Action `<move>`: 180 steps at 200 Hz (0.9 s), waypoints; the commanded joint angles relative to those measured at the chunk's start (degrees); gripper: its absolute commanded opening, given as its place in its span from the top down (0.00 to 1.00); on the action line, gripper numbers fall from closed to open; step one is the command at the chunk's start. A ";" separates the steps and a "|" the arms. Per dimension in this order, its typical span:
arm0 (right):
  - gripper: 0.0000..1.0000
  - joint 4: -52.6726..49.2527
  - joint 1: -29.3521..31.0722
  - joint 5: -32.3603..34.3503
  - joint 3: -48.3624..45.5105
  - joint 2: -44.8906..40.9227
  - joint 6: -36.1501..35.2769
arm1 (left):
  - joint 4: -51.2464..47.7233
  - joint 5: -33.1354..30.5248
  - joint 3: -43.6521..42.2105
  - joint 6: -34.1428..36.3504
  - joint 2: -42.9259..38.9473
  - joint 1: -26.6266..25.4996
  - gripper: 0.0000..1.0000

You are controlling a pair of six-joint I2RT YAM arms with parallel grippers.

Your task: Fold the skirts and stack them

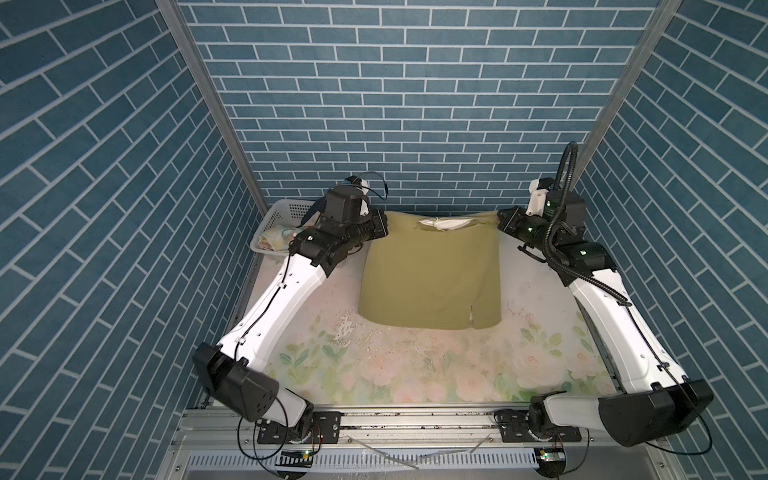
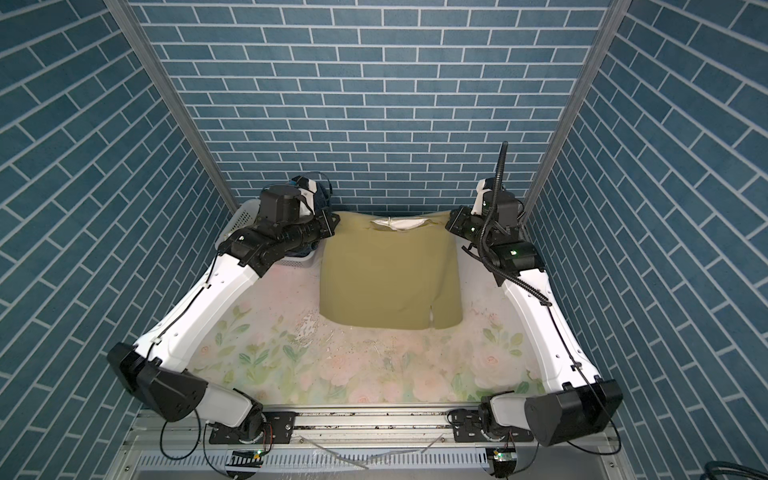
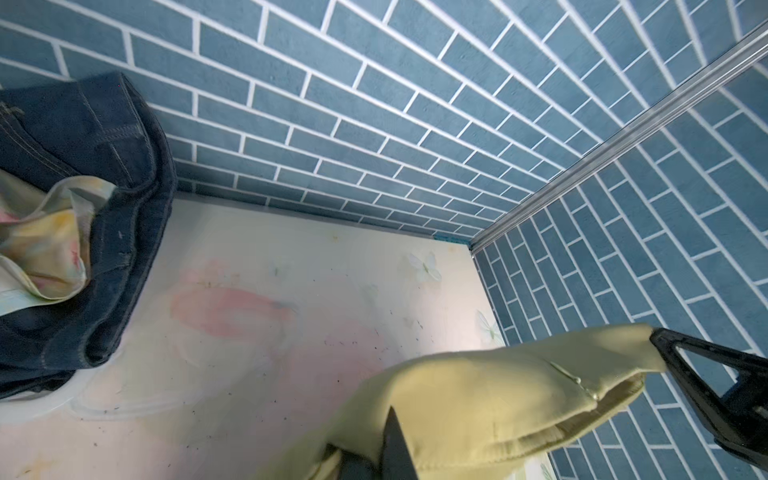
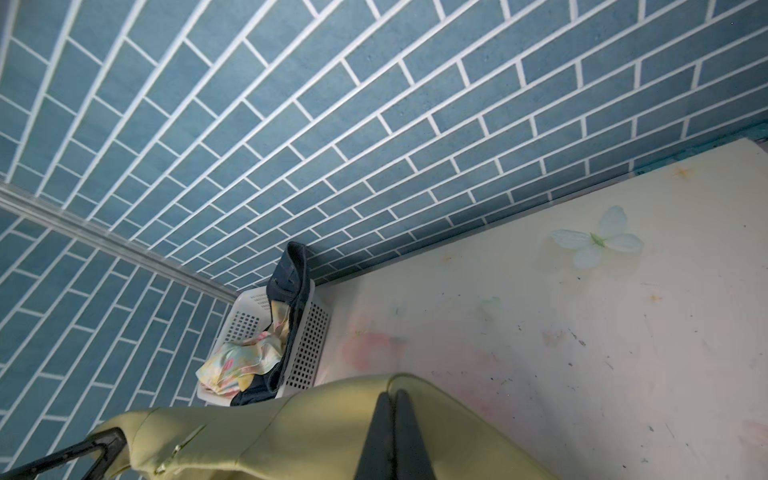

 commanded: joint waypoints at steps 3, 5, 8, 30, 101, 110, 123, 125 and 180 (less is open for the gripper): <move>1.00 0.19 -2.09 0.74 9.79 -1.05 -0.82 | 0.08 4.07 10.67 1.00 1.84 0.81 1.00; 1.00 0.02 -2.20 0.76 10.04 -1.08 -0.91 | 0.01 4.29 11.28 1.14 2.14 0.83 1.00; 1.00 -0.13 -2.43 0.77 10.30 -1.24 -0.94 | -0.01 4.73 12.13 1.23 2.47 0.84 1.00; 1.00 -0.81 -3.55 0.61 8.56 -3.76 -1.71 | 0.08 6.25 14.77 1.73 3.06 0.66 1.00; 1.00 4.11 -4.08 2.01 -37.89 -26.09 0.29 | 21.73 6.47 -32.17 -2.79 -8.85 -6.01 1.00; 1.00 4.17 -4.05 1.55 -44.58 -27.97 0.93 | 25.32 5.69 -39.10 -4.00 -8.84 -7.73 1.00; 1.00 4.63 -4.08 1.62 -52.88 -30.23 2.66 | 27.50 3.76 -46.43 -5.43 -7.42 -9.95 1.00; 1.00 4.75 -4.04 1.62 -53.92 -30.57 3.01 | 28.05 3.57 -47.38 -5.55 -7.20 -10.27 1.00; 1.00 2.92 -4.01 1.54 -63.73 -32.25 4.91 | 33.47 0.39 -58.39 -8.53 -2.91 -14.84 0.89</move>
